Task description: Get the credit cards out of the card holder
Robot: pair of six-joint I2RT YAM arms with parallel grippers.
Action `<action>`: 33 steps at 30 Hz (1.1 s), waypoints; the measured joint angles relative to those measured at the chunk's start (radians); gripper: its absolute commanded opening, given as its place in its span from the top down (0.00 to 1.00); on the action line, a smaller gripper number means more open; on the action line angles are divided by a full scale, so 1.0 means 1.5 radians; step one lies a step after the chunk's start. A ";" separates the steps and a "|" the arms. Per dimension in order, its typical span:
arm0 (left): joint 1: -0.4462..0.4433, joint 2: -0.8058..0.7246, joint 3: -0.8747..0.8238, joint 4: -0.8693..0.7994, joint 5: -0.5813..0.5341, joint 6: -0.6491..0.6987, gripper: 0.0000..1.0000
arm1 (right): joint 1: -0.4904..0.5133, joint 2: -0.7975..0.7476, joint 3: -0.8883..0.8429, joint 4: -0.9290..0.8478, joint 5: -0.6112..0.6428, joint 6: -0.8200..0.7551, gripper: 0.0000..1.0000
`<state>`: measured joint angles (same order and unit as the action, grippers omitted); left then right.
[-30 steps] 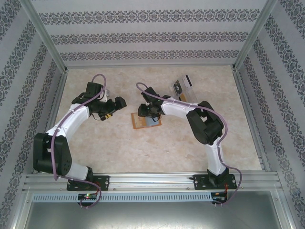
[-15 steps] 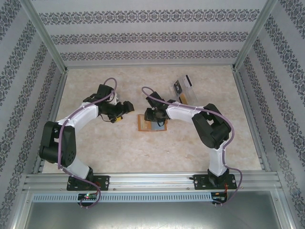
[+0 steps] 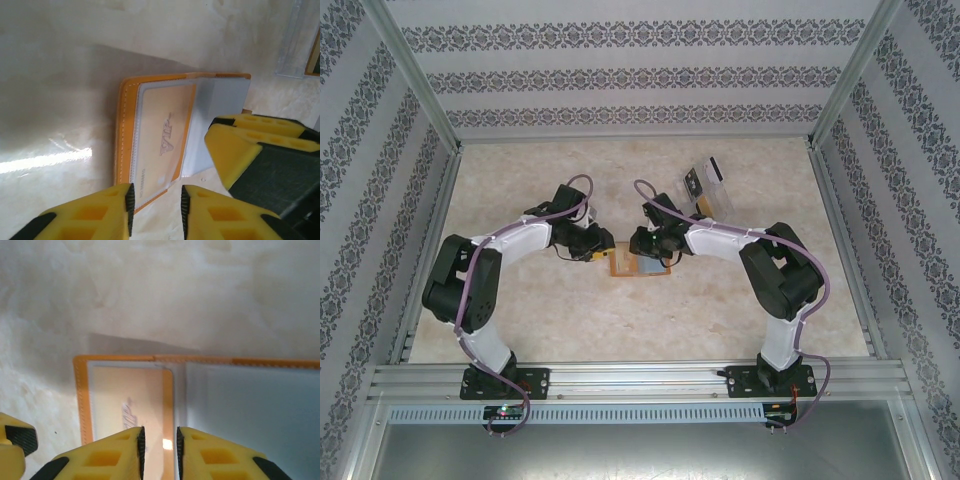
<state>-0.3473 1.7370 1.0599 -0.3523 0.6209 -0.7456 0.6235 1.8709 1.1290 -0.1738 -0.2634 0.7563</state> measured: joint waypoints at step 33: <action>-0.018 0.107 0.037 0.002 -0.030 -0.002 0.95 | -0.026 0.000 -0.075 0.098 -0.076 0.031 0.82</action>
<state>-0.3740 1.8973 1.1152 -0.3496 0.5762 -0.7483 0.5846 1.8706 1.0164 -0.0265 -0.3775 0.8028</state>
